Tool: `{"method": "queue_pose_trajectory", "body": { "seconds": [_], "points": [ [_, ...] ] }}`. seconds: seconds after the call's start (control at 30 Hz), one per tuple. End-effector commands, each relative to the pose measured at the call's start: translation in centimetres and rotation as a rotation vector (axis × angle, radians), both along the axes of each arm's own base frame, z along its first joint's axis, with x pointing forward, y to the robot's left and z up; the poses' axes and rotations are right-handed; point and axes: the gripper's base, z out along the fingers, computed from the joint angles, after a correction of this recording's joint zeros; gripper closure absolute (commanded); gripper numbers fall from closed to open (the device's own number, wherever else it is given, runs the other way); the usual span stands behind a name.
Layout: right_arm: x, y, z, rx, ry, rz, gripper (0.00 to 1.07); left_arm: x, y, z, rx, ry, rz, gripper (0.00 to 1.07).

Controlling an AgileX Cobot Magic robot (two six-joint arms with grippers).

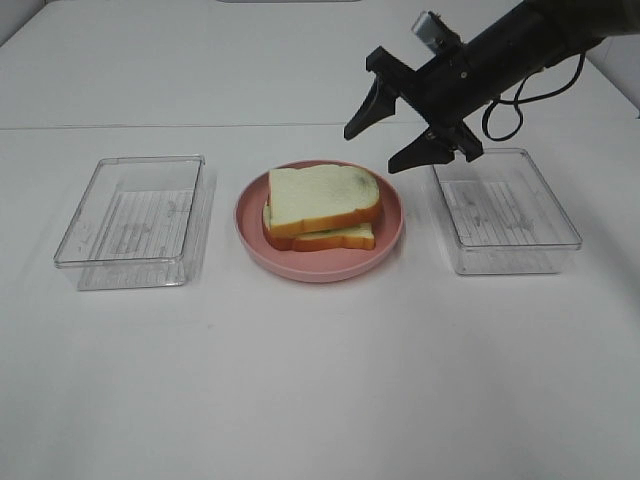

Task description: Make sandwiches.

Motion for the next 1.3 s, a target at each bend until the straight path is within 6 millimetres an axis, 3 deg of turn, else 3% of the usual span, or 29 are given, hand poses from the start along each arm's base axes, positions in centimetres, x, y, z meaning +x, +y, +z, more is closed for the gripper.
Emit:
{"method": "queue_pose_trajectory", "body": {
  "seconds": [0.03,0.13,0.2,0.23,0.3,0.4,0.47,0.5,0.53,0.6,0.63,0.7,0.87,1.03,1.13,1.17,1.2,1.27,1.3],
  "points": [
    [-0.3,-0.6,3.7,-0.065,-0.102,0.010,0.18,-0.3,-0.1,0.1,-0.012,-0.038,-0.004,0.08],
    [-0.4,-0.8,4.5,-0.093,-0.126,0.015,0.15,-0.3,-0.1,0.1,-0.012,-0.038,-0.004,0.08],
    [-0.8,-1.9,7.1,-0.215,-0.191,0.024,0.12,-0.3,-0.1,0.1,-0.012,-0.038,-0.004,0.08],
    [-0.8,-1.9,7.1,-0.215,-0.191,0.024,0.12,-0.3,-0.1,0.1,-0.012,-0.038,-0.004,0.08],
    [-1.2,-3.9,10.2,-0.441,-0.242,0.004,0.12,-0.3,-0.1,0.1,-0.012,-0.038,-0.004,0.08],
    [-1.2,-4.7,10.8,-0.493,-0.240,-0.005,0.12,-0.3,-0.1,0.1,-0.012,-0.038,-0.004,0.08],
    [-1.0,-7.3,11.9,-0.582,-0.222,-0.034,0.13,-0.3,-0.1,0.1,-0.012,-0.038,-0.004,0.08],
    [-0.7,-9.9,12.3,-0.611,-0.205,-0.080,0.13,-0.3,-0.1,0.1,-0.012,-0.038,-0.004,0.08],
    [-0.7,-9.9,12.3,-0.611,-0.205,-0.080,0.13,-0.3,-0.1,0.1,-0.012,-0.038,-0.004,0.08],
    [-0.8,-13.5,12.3,-0.640,-0.174,-0.116,0.13,-0.3,-0.1,0.1,-0.012,-0.038,-0.004,0.08],
    [-0.8,-13.5,12.3,-0.640,-0.174,-0.116,0.13,-0.3,-0.1,0.1,-0.012,-0.038,-0.004,0.08],
    [-1.4,-16.0,12.2,-0.656,-0.109,-0.125,0.13,-0.3,-0.1,0.1,-0.012,-0.038,-0.004,0.08],
    [-2.5,-16.9,12.5,-0.691,-0.035,-0.101,0.13,-0.3,-0.1,0.1,-0.012,-0.038,-0.004,0.08],
    [-4.6,-16.7,14.1,-0.707,-0.070,-0.112,0.13,-0.3,-0.1,0.1,-0.012,-0.038,-0.004,0.08],
    [-6.7,-16.6,14.7,-0.709,-0.093,-0.116,0.13,-0.3,-0.1,0.1,-0.012,-0.038,-0.004,0.08],
    [-8.9,-16.4,14.8,-0.709,-0.097,-0.119,0.13,-0.3,-0.1,0.1,-0.012,-0.038,-0.004,0.08],
    [-8.9,-16.4,14.8,-0.709,-0.097,-0.119,0.13,-0.3,-0.1,0.1,-0.012,-0.038,-0.004,0.08],
    [-12.5,-16.0,14.9,-0.708,-0.135,-0.137,0.13,-0.3,-0.1,0.1,-0.012,-0.038,-0.004,0.08],
    [-12.5,-16.0,14.9,-0.708,-0.135,-0.137,0.13,-0.3,-0.1,0.1,-0.012,-0.038,-0.004,0.08]
  ]
}}
